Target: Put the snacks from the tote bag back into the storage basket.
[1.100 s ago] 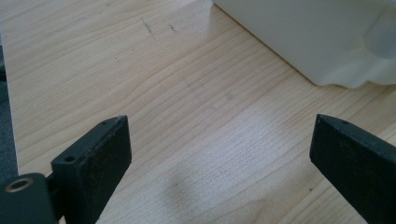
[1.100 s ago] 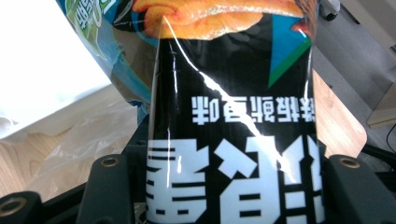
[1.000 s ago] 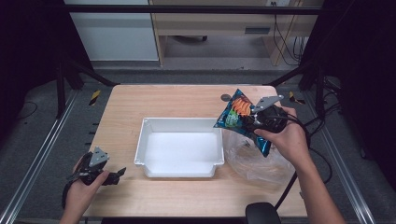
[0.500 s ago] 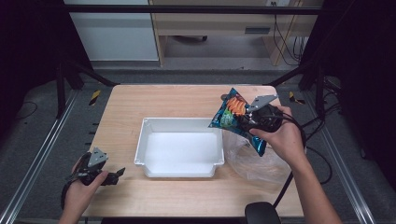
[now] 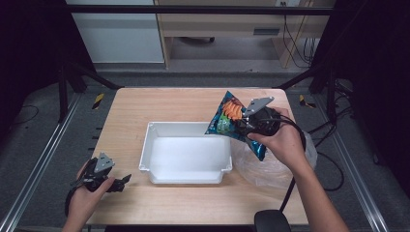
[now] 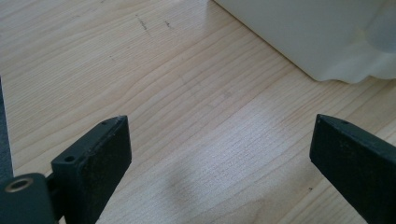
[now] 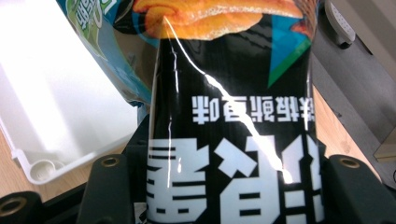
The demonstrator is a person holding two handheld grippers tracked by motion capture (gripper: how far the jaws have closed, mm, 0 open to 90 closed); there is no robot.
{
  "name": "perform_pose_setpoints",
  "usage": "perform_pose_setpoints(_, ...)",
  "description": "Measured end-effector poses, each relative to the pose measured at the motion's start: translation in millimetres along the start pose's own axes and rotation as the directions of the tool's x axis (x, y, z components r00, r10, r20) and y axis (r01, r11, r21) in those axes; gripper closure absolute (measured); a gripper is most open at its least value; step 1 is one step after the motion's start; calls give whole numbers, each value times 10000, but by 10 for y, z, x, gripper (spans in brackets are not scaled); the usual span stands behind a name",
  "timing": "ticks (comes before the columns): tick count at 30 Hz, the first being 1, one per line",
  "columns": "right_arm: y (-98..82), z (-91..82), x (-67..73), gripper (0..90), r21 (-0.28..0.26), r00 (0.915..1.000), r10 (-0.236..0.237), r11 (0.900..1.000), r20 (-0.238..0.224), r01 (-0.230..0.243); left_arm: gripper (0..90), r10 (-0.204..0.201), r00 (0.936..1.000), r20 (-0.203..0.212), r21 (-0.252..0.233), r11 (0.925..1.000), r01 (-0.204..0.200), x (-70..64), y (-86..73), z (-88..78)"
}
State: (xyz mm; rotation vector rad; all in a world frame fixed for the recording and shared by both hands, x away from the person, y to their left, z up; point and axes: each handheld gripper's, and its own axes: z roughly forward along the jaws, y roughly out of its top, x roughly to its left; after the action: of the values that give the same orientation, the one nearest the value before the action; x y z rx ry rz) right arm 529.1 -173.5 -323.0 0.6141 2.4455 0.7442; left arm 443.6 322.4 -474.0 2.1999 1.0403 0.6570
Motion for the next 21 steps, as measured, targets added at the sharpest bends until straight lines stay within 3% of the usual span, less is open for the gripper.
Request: perform_pose_setpoints(21,304,242,143,423,-280,9978,-549,9982,-362,539,51,33,10000,-84,157,9999,-31,-10,-28,-8)
